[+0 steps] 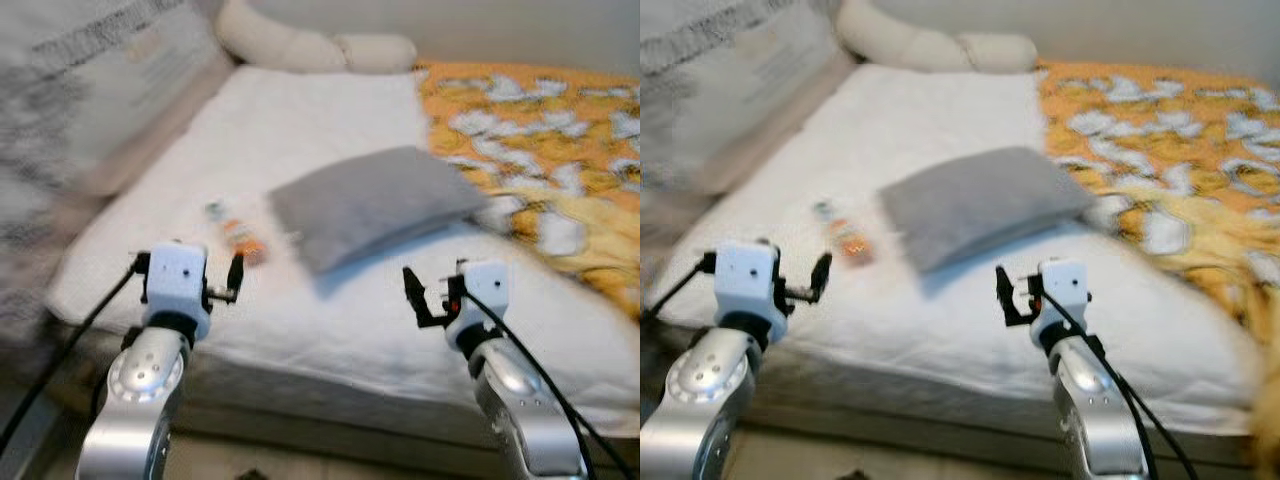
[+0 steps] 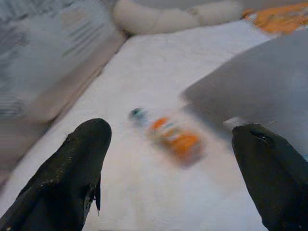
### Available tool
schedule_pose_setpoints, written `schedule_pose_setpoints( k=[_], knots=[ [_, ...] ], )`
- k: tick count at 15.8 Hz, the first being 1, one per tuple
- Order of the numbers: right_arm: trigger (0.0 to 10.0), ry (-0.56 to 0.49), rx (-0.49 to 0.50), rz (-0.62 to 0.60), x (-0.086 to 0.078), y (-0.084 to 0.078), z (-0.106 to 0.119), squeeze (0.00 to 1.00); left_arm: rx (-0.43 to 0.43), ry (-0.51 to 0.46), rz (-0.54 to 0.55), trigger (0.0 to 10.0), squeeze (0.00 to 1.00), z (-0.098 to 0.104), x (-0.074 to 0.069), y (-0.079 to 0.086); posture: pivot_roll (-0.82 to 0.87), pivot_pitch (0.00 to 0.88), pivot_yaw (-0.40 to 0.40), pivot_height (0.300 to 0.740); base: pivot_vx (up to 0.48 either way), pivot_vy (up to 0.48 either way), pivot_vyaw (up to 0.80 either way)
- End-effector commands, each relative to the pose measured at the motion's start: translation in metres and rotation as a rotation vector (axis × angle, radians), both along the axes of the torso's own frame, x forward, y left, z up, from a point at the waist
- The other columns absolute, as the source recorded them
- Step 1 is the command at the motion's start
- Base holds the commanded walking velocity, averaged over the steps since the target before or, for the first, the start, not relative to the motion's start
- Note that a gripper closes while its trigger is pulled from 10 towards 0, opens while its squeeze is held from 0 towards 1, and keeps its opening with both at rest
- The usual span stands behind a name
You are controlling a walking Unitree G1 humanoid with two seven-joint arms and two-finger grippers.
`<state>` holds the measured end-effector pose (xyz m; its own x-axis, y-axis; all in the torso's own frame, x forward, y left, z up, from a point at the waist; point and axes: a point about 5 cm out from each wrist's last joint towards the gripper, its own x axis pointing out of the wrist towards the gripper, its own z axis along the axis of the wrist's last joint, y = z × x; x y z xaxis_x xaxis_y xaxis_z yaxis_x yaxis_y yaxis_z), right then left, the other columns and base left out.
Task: Clean up the room
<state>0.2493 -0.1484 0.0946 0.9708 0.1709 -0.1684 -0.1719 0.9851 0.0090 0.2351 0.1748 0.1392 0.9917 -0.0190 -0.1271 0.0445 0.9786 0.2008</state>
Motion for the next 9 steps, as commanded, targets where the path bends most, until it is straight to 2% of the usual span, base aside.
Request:
schedule_pose_setpoints(
  k=[1, 4, 6, 9],
  knots=[
    [10.0, -0.023, -0.001, 0.0, 0.0024, 0.001, 0.0054, 1.0, 0.011, 0.002, -0.002, 10.0, 0.0, 0.0007, 0.0008, 0.0008, 0.06, 0.0, 0.003, 0.74, 0.0, 0.428, 0.0],
    [10.0, -0.025, 0.001, -0.002, 0.003, 0.0009, 0.0052, 1.0, 0.012, 0.0, -0.005, 10.0, 0.0, 0.0007, 0.0019, 0.0001, 0.06, 0.0, 0.004, 0.74, 0.0, 0.428, 0.0],
    [10.0, -0.028, 0.003, -0.002, 0.0038, 0.0018, 0.006, 1.0, 0.033, -0.018, -0.036, 10.0, 0.0, 0.0031, 0.0034, -0.0017, 0.06, 0.0, 0.003, 0.74, 0.0, 0.0, 0.0],
    [10.0, -0.035, 0.0, 0.007, 0.0062, 0.0034, 0.0084, 1.0, -0.004, -0.013, -0.006, 10.0, 0.0, 0.0019, 0.0045, -0.003, 0.06, 0.0, -0.003, 0.74, 0.0, -0.48, 0.0]
  ],
)
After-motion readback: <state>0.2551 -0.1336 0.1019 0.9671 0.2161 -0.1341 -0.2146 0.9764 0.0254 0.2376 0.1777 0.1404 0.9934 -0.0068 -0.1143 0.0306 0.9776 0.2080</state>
